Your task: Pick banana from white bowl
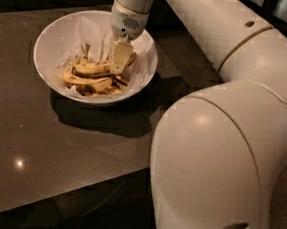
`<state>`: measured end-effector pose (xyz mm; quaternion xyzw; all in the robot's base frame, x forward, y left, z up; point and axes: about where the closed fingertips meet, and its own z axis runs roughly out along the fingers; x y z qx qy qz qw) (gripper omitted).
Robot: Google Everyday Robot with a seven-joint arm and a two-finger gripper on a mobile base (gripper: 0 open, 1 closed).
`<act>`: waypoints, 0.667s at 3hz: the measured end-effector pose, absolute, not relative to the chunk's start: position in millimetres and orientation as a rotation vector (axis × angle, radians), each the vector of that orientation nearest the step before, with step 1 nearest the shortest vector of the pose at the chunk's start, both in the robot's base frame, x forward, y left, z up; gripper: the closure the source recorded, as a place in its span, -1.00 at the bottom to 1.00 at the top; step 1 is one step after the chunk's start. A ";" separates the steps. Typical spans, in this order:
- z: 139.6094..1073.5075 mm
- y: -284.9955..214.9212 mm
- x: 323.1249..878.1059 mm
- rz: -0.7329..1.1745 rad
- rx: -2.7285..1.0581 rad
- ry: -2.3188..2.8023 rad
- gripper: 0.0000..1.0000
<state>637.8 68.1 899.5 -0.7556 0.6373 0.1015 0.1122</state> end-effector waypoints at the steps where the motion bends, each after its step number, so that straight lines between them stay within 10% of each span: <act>1: 885.5 65.4 638.2 0.332 -2.218 1.889 0.02; 2: 884.2 70.5 643.4 0.324 -2.202 1.878 0.40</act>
Offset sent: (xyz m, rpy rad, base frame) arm 0.0004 -0.0027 -0.0129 0.0022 0.0259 -0.0049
